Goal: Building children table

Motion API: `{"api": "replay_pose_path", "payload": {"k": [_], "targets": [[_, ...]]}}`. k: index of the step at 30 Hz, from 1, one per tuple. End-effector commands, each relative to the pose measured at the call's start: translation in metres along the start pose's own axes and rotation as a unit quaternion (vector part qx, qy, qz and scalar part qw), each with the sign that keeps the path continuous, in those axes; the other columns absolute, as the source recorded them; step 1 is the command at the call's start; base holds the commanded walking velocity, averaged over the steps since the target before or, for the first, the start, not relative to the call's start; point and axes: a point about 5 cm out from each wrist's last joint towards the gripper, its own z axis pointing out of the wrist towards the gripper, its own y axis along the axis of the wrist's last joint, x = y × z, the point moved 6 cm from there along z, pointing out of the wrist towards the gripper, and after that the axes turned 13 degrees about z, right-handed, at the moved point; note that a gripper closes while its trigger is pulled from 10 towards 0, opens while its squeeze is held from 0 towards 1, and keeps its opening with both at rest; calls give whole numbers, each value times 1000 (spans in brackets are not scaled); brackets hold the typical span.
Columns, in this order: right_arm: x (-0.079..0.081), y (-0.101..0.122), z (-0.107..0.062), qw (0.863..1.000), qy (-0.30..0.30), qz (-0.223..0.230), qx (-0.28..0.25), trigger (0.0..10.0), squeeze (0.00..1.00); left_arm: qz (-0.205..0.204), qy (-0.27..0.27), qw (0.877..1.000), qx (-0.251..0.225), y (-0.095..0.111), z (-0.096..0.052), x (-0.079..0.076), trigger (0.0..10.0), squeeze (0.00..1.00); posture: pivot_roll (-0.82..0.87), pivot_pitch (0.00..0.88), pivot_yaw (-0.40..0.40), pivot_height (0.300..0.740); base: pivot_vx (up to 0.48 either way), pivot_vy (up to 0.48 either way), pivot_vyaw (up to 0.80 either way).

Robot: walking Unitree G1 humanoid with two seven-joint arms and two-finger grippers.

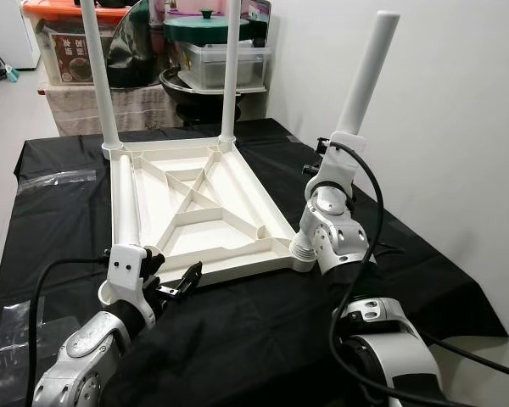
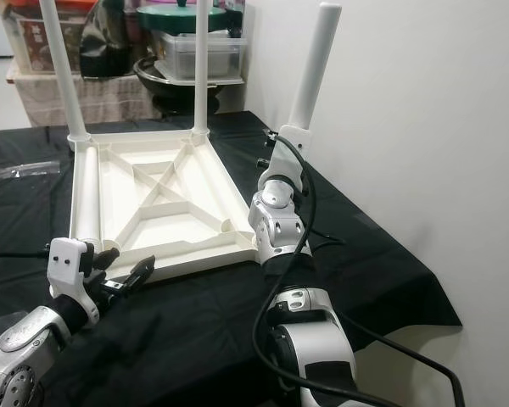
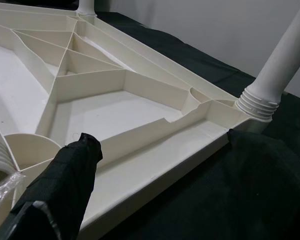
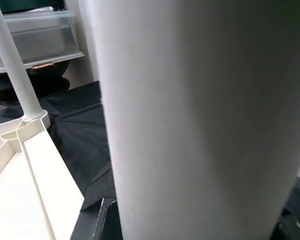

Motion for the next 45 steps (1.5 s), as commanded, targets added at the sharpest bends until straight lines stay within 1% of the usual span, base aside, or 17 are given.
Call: {"api": "replay_pose_path", "payload": {"k": [1, 3, 4, 5, 9, 10, 13, 14, 28, 33, 34, 36, 37, 40, 42, 43, 45], "targets": [[-14, -44, -3, 995, -19, 5, 94, 10000, 0, 4, -3, 1000, 1, -1, 1, -1, 10000, 0, 93, 0, -89, 740, 0, 0, 0], [-15, -43, -3, 996, -19, 7, 92, 10000, 0, 4, -3, 1000, 1, -1, 1, -1, 10000, 0, 93, 0, -89, 740, 0, 0, 0], [-16, -40, -2, 996, -19, 9, 87, 10000, 153, 4, -4, 1000, 1, -1, 2, -2, 10000, 0, 86, 0, -80, 740, 0, 0, 0], [-19, -35, -1, 997, -16, 7, 81, 10000, 467, 4, -6, 1000, 1, -1, 2, -2, 10000, 0, 86, 0, -80, 740, 0, 0, 0], [-21, -30, 0, 997, -16, 10, 75, 10000, 475, 5, -7, 1000, 0, -1, 3, -3, 10000, 0, 85, 0, -81, 740, 0, 0, 0], [-21, -24, 1, 998, -12, 12, 66, 10000, 580, 6, -7, 1000, 0, 0, 3, -2, 10000, 0, 85, 0, -81, 740, 0, 0, 0], [-20, -21, 1, 998, -9, 14, 60, 10000, 580, 6, -8, 1000, -1, 0, 3, -2, 10000, 0, 85, 0, -81, 740, 0, 0, 0], [-17, -12, 1, 999, 1, 19, 45, 10000, 1000, 6, -7, 1000, -1, 0, 3, -2, 10000, 0, 83, 0, -83, 740, 0, 0, 0], [-11, 30, -13, 998, 59, 36, -11, 10000, 1000, 5, -8, 1000, 0, -2, 2, -3, 10000, 0, 79, 0, -84, 740, 0, 0, 0], [-12, 36, -7, 994, 112, 9, -9, 10000, 1000, 5, -11, 1000, -2, -2, 3, -4, 10000, 0, 77, 0, -79, 740, 0, 0, 0], [-20, 38, -1, 992, 121, -21, -10, 10000, 769, 5, -12, 1000, -2, -1, 3, -4, 10000, 0, 79, 0, -81, 740, 0, 0, 0], [-30, 41, 4, 991, 125, -54, -9, 10000, 769, 6, -12, 1000, -2, -1, 3, -3, 10000, 0, 79, 0, -81, 740, 0, 0, 0], [-35, 44, 9, 986, 150, -73, -4, 10000, 0, 6, -11, 1000, -2, -1, 3, -3, 10000, 0, 78, 0, -82, 740, 0, 0, 0], [-37, 47, 12, 975, 210, -76, 17, 10000, 0, 6, -11, 1000, -2, -1, 2, -2, 10000, 0, 79, 0, -82, 740, 0, 0, 0], [-34, 40, 8, 953, 287, -87, 46, 10000, 0, 6, -12, 1000, -3, -2, 2, -3, 10000, 0, 76, 0, -79, 740, 0, 0, 0], [-34, 40, 8, 953, 287, -87, 46, 10000, 0, 6, -12, 1000, -3, -2, 2, -3, 10000, 0, 76, 0, -79, 740, 0, 0, 0], [-37, 30, 4, 928, 347, -114, 72, 10000, 0, 6, -15, 1000, -3, -2, 3, -4, 10000, 0, 82, 0, -80, 740, 0, 0, 0]]}}
